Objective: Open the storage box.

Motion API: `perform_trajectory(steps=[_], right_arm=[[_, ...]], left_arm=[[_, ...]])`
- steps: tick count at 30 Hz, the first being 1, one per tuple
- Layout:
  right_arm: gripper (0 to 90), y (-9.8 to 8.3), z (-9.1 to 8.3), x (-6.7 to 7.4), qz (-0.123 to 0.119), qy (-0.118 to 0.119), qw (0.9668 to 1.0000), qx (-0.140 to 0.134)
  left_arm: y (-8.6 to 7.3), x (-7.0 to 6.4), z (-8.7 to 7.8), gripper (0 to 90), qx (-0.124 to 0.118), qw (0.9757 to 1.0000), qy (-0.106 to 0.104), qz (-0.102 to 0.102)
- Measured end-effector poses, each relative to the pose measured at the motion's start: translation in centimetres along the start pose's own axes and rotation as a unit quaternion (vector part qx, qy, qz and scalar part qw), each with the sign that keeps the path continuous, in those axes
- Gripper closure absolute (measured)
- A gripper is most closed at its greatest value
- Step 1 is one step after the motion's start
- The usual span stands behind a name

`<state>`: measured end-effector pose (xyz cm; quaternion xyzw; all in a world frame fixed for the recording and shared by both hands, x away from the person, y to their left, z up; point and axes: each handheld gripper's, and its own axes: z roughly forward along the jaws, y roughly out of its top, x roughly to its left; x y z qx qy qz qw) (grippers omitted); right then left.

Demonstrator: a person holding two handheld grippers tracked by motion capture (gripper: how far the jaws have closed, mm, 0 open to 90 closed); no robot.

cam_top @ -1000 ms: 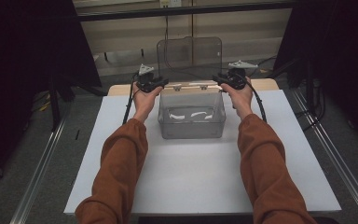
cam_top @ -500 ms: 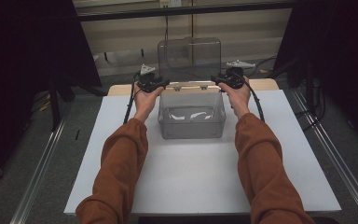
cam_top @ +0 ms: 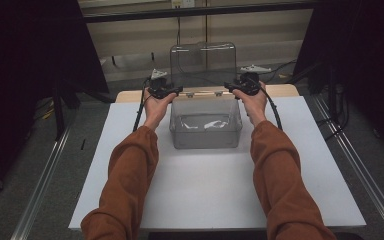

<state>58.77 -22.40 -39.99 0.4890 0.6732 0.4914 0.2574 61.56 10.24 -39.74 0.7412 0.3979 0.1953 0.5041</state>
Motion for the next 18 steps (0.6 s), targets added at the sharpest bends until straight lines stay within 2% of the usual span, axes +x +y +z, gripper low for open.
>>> perform_trajectory(steps=[9,12,18], right_arm=[[48.5,-0.29,0.32,-0.04,0.012,0.002,0.9999,0.004],[48.1,-0.37,0.35,-0.03,0.015,0.002,0.9999,0.004],[41.1,-0.64,0.63,0.11,0.014,0.006,0.9998,0.009]], left_arm=[[-0.04,0.23,0.31,51.5,0.009,0.9998,-0.007,-0.013],[-0.01,0.19,0.37,51.0,0.012,0.9998,-0.004,-0.016],[-0.09,-0.08,0.46,45.9,0.021,0.9997,0.009,-0.004]])
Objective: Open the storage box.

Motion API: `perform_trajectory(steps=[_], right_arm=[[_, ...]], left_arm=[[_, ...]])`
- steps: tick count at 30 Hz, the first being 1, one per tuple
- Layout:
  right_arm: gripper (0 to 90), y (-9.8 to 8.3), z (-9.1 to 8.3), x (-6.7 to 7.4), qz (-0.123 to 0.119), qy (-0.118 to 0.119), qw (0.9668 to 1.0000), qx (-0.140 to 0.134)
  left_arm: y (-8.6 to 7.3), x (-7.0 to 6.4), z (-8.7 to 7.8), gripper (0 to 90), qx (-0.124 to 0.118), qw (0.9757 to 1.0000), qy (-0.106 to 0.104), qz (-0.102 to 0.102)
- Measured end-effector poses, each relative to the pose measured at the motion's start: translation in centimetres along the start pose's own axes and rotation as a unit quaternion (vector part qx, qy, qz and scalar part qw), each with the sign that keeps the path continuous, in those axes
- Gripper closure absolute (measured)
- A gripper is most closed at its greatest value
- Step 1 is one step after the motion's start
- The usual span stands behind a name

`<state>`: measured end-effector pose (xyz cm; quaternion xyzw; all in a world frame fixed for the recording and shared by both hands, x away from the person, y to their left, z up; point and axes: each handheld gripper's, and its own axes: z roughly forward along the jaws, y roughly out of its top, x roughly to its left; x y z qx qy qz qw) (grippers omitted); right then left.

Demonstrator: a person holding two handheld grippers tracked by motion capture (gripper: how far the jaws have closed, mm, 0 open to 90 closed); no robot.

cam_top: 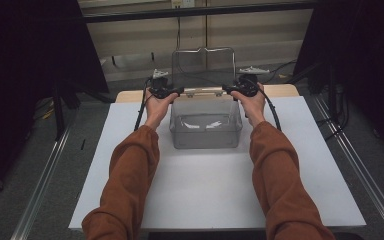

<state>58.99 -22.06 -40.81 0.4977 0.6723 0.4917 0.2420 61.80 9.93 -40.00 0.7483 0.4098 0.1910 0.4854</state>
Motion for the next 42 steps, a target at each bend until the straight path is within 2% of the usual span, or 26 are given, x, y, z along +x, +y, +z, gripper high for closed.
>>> perform_trajectory(steps=[3,9,16,22,24,30,34,38,42], right_arm=[[40.9,-0.24,0.09,-0.15,0.015,0.004,0.9999,0.003],[40.4,-0.26,0.24,-0.16,0.018,0.004,0.9998,0.001],[37.9,-0.42,0.38,-0.07,0.026,0.004,0.9996,0.004],[37.1,-0.48,0.43,-0.08,0.033,0.004,0.9994,0.005],[36.1,-0.56,0.51,-0.05,0.036,0.005,0.9993,0.005],[35.9,-0.74,0.61,-0.20,0.052,0.011,0.9986,0.008],[36.0,-0.78,0.63,-0.21,0.054,0.011,0.9985,0.006],[35.8,-0.85,0.68,-0.11,0.060,0.009,0.9981,0.005],[33.5,-0.87,0.70,-0.13,0.065,0.008,0.9979,0.006]], left_arm=[[-0.18,0.25,0.04,45.2,-0.001,0.9999,-0.009,-0.013],[-0.18,0.36,0.07,45.0,0.002,0.9998,-0.010,-0.015],[-0.38,0.27,0.38,41.5,-0.001,0.9993,-0.014,-0.035],[-0.43,0.32,0.41,41.2,-0.001,0.9992,-0.014,-0.039],[-0.51,0.33,0.48,40.7,-0.001,0.9988,-0.016,-0.046],[-0.66,0.38,0.73,37.0,-0.004,0.9980,-0.020,-0.060],[-0.63,0.39,0.70,36.9,-0.002,0.9982,-0.020,-0.057],[-0.68,0.38,0.69,36.6,-0.002,0.9978,-0.020,-0.063],[-0.62,0.32,0.62,33.3,0.000,0.9988,-0.010,-0.049]])
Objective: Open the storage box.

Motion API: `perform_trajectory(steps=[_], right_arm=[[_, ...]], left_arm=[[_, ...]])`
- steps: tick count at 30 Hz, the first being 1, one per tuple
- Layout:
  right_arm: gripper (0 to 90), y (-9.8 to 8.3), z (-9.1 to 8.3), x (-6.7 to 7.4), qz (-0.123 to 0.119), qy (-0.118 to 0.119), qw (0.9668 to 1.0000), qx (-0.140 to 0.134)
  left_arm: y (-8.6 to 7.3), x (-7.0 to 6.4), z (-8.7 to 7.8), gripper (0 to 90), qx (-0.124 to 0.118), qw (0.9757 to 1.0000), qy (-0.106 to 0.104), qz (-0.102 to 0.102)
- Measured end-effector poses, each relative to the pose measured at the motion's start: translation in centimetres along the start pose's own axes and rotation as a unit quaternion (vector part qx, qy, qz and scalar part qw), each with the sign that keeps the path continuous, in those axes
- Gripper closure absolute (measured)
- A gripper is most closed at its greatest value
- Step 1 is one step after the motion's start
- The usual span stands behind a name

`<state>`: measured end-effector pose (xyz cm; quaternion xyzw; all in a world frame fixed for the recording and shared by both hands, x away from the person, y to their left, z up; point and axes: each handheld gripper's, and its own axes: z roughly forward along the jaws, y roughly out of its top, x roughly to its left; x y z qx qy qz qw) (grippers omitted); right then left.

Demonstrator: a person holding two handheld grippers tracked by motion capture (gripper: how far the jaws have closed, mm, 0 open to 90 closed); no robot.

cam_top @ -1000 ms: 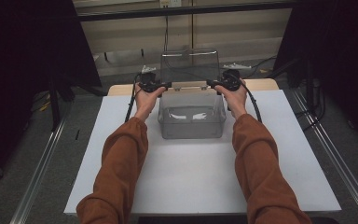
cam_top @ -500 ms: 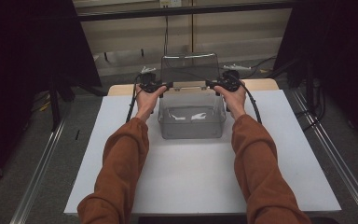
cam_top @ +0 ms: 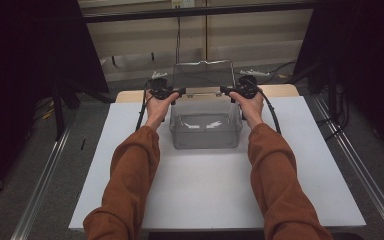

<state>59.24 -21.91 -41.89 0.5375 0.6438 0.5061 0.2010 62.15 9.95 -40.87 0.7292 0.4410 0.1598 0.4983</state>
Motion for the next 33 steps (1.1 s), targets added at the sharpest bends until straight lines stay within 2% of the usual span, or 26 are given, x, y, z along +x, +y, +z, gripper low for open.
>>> perform_trajectory(steps=[4,9,11,13,14,15,16,17,20,23,24,26,27,29,33], right_arm=[[33.0,-0.2,0.1,-0.3,0.031,0.004,0.9995,0.002],[32.1,-0.2,0.2,-0.3,0.030,0.000,0.9996,0.001],[30.8,-0.2,0.2,-0.2,0.019,-0.014,0.9997,-0.002],[31.1,-0.1,0.1,-0.1,-0.004,-0.025,0.9997,-0.002],[33.9,-0.2,0.1,-0.2,0.000,-0.020,0.9998,0.000],[29.9,-0.3,0.2,-0.3,0.012,-0.003,0.9999,-0.006],[30.6,-0.4,0.2,-0.3,0.013,-0.006,0.9999,-0.004],[26.6,-0.4,0.2,-0.3,0.003,-0.018,0.9998,-0.005],[21.9,-0.5,0.2,-0.3,0.001,-0.023,0.9996,-0.019],[20.0,-0.3,0.0,0.0,-0.011,-0.023,0.9994,-0.025],[18.8,-0.1,-0.2,0.0,-0.017,-0.024,0.9991,-0.029],[18.4,0.2,-0.7,0.2,-0.024,-0.024,0.9988,-0.036],[18.0,0.3,-0.9,0.2,-0.028,-0.026,0.9985,-0.038],[15.9,0.4,-1.5,0.2,-0.032,-0.026,0.9982,-0.044],[13.5,0.1,-2.5,0.4,-0.037,-0.021,0.9976,-0.054]], left_arm=[[0.0,0.0,0.0,33.5,0.000,1.0000,-0.001,-0.001],[-0.1,0.0,0.0,33.5,-0.002,1.0000,0.001,0.002],[-0.1,-0.1,0.0,33.5,-0.002,1.0000,0.001,0.003],[-0.1,-0.1,0.1,34.6,0.001,1.0000,0.001,0.003],[-0.1,-0.2,0.1,34.9,0.000,1.0000,0.005,0.001],[-0.1,-0.3,0.2,32.8,0.004,0.9999,0.006,0.008],[-0.2,-0.4,0.3,31.4,0.003,1.0000,0.006,0.007],[-0.3,-0.4,0.3,31.5,0.001,1.0000,0.007,0.006],[-0.4,-0.1,0.3,26.7,-0.003,0.9999,0.011,-0.009],[-0.4,-0.2,0.3,24.8,-0.012,0.9998,0.013,0.006],[-0.4,-0.2,0.2,24.7,-0.016,0.9998,0.012,0.003],[-0.2,-0.2,-0.1,17.9,-0.025,0.9996,0.009,-0.006],[-0.1,-0.2,-0.3,17.4,-0.031,0.9995,0.006,-0.004],[0.0,-0.4,-0.6,15.5,-0.027,0.9996,-0.001,0.005],[0.0,-0.9,-1.1,9.8,-0.037,0.9992,-0.003,0.016]])
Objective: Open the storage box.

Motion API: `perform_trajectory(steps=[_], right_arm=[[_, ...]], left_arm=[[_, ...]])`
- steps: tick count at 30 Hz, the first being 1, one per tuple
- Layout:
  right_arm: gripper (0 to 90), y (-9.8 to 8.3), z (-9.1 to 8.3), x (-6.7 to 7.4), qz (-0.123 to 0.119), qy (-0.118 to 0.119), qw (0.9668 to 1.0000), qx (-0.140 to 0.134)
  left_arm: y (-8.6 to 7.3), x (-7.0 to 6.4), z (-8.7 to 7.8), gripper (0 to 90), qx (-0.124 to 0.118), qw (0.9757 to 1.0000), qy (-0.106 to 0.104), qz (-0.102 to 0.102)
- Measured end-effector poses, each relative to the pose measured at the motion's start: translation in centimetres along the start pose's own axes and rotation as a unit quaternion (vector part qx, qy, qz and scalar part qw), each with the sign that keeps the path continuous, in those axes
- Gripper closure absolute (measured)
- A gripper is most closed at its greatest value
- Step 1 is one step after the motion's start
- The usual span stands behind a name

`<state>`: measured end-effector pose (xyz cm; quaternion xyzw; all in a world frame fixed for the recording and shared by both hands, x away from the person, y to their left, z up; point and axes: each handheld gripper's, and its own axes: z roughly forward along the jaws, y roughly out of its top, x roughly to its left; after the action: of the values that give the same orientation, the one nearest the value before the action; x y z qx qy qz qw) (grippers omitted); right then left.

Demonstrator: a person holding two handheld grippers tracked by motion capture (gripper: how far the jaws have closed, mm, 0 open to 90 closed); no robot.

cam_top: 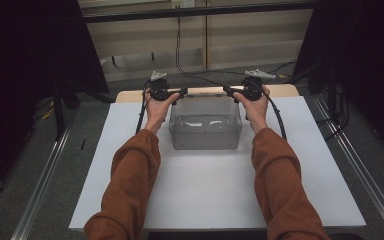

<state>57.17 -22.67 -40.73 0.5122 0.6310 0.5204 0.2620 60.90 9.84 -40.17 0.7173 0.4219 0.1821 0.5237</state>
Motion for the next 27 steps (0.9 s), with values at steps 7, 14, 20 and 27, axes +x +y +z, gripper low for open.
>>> perform_trajectory(steps=[7,14,20,27], right_arm=[[5.6,-0.6,-1.8,0.3,-0.017,0.005,0.9998,-0.013],[5.8,-1.1,-3.9,1.0,-0.044,-0.007,0.9984,-0.033],[3.8,-1.9,-5.8,1.7,-0.055,-0.011,0.9977,-0.039],[2.3,-2.6,-8.4,2.4,-0.072,-0.015,0.9959,-0.052]], left_arm=[[-0.4,-1.0,-1.7,5.1,-0.024,0.9995,-0.018,0.015],[-1.2,-1.9,-4.1,3.6,-0.049,0.9981,-0.021,0.030],[-2.3,-2.2,-6.3,3.6,-0.064,0.9971,-0.024,0.033],[-3.5,-2.8,-8.7,3.6,-0.065,0.9964,-0.024,0.048]])
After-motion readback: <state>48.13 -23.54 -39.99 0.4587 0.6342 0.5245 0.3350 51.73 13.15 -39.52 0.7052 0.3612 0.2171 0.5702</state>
